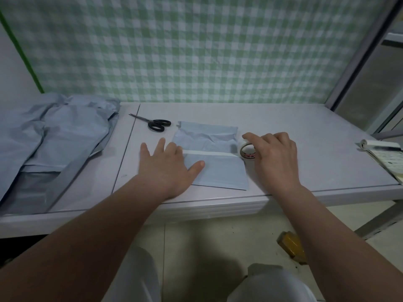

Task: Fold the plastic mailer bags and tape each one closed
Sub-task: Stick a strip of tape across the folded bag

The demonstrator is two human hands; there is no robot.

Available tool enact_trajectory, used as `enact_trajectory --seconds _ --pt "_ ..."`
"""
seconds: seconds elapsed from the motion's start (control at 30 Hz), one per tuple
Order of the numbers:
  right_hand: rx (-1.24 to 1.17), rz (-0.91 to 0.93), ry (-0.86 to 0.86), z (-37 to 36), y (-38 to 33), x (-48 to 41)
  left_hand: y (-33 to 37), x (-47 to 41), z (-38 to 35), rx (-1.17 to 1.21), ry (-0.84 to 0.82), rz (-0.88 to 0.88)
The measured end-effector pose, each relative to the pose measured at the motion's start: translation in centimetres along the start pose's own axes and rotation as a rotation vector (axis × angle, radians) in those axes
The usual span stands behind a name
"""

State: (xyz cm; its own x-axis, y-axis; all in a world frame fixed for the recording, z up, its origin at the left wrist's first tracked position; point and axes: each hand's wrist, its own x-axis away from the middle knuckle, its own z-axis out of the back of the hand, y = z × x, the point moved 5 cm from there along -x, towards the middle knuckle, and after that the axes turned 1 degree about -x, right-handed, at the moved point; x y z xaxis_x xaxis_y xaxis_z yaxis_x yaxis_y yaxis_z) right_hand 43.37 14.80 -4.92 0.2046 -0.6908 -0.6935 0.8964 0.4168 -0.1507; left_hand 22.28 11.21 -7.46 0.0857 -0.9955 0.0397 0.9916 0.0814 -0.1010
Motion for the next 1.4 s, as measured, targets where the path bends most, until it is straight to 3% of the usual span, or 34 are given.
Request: enact_trajectory --seconds 0.17,0.23,0.3,0.4,0.53,0.8,1.4 --pt "0.007 0.017 0.002 -0.2 0.2 -0.1 1.7 -0.1 0.9 -0.019 0.044 0.03" --pt "-0.001 0.019 -0.004 -0.2 0.2 -0.1 3.8 -0.4 1.5 0.065 0.101 -0.13" --pt "-0.01 0.017 -0.018 -0.3 0.2 0.0 6.5 -0.4 1.7 0.145 0.035 -0.307" --pt "-0.007 0.013 -0.053 -0.9 0.8 0.0 8.7 -0.6 1.1 0.18 -0.033 -0.396" --pt "-0.13 -0.006 -0.124 -1.4 1.0 0.2 8.5 -0.8 -0.2 0.193 -0.058 -0.408" --pt "-0.474 -0.244 -0.186 -0.9 -0.6 1.5 5.1 -0.7 -0.3 0.236 -0.12 -0.498" --pt "-0.291 -0.211 -0.33 0.9 0.9 1.4 5.2 -0.3 -0.6 0.154 -0.098 -0.478"
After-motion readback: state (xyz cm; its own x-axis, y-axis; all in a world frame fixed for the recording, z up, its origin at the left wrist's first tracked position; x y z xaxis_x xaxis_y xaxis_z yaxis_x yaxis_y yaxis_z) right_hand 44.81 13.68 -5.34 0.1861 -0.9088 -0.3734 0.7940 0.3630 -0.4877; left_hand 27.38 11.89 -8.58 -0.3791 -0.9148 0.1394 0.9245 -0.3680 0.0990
